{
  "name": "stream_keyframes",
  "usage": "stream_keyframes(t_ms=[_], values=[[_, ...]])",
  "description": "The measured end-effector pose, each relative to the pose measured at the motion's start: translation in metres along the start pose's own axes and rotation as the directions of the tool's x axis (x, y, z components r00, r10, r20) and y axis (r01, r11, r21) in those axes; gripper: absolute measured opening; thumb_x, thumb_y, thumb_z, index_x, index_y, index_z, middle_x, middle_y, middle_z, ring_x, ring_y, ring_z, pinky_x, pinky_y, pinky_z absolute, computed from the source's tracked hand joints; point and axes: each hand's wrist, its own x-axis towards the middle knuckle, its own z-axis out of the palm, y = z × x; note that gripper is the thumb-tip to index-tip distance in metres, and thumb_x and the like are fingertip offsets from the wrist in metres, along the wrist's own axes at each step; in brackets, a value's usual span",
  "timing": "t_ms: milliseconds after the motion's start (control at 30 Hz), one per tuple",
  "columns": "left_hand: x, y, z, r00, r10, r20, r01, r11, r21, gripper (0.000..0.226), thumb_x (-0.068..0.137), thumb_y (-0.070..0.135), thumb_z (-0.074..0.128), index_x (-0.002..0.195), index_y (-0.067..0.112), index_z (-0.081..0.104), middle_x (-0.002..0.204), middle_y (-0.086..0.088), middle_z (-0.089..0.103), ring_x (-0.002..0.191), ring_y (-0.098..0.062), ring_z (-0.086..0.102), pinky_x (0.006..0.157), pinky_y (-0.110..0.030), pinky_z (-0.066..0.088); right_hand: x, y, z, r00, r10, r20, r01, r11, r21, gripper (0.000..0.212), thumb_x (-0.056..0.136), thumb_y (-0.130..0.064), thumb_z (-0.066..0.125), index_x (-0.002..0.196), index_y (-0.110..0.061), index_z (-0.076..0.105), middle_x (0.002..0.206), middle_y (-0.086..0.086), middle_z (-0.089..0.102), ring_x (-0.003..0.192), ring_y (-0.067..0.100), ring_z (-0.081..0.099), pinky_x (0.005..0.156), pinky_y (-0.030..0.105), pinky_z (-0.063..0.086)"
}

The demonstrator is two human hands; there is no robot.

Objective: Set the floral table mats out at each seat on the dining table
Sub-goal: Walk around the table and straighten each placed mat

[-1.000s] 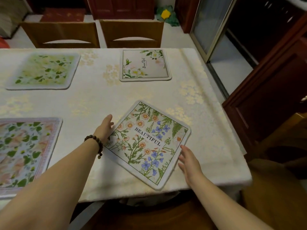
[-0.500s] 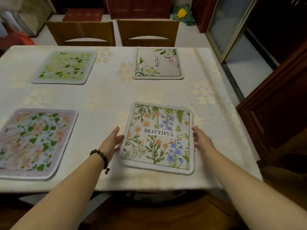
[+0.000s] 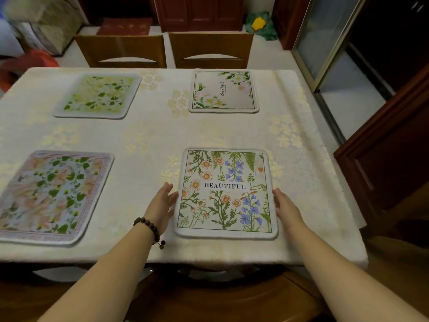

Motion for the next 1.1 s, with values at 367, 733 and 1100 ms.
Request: stream_keyframes(t_ms=[367,733,1100], values=[[-0.011,-0.004,0.010,1.000,0.021,-0.010,-0.022,0.997,-0.070,0.061,0.098,0.050,0.028,0.150,0.018,0.024,0.154,-0.008,0.032,0.140,-0.021,0.030,0.103,-0.036,0.028,-0.007,0.005,-0.005,0.999,0.031,0.010,-0.032,0.992,0.124,0.030,0.100,-0.046,0.037,0.111,-0.027,0.058,0.088,-0.015,0.065,0.083,0.002,0.062,0.065,0.025,0.047],[-0.056,-0.004,-0.027,0.916,0.178,-0.358,-0.273,0.933,-0.234,0.048,0.100,0.045,0.032,0.134,0.014,0.048,0.136,-0.004,0.053,0.129,-0.020,0.045,0.106,-0.039,0.032,-0.032,-0.039,0.067,0.968,-0.099,0.233,0.044,0.972,0.232,0.051,0.098,-0.046,0.041,0.139,-0.017,0.048,0.139,-0.001,0.050,0.128,0.015,0.044,0.107,0.038,0.032],[-0.170,-0.018,-0.119,0.669,0.230,-0.707,-0.561,0.780,-0.277,0.050,0.100,0.042,0.032,0.138,0.012,0.044,0.136,-0.003,0.052,0.122,-0.016,0.049,0.106,-0.036,0.034,-0.096,-0.069,0.211,0.761,-0.163,0.628,0.128,0.987,0.101,0.042,0.100,-0.041,0.039,0.131,-0.017,0.054,0.130,0.004,0.057,0.122,0.021,0.052,0.093,0.036,0.038]])
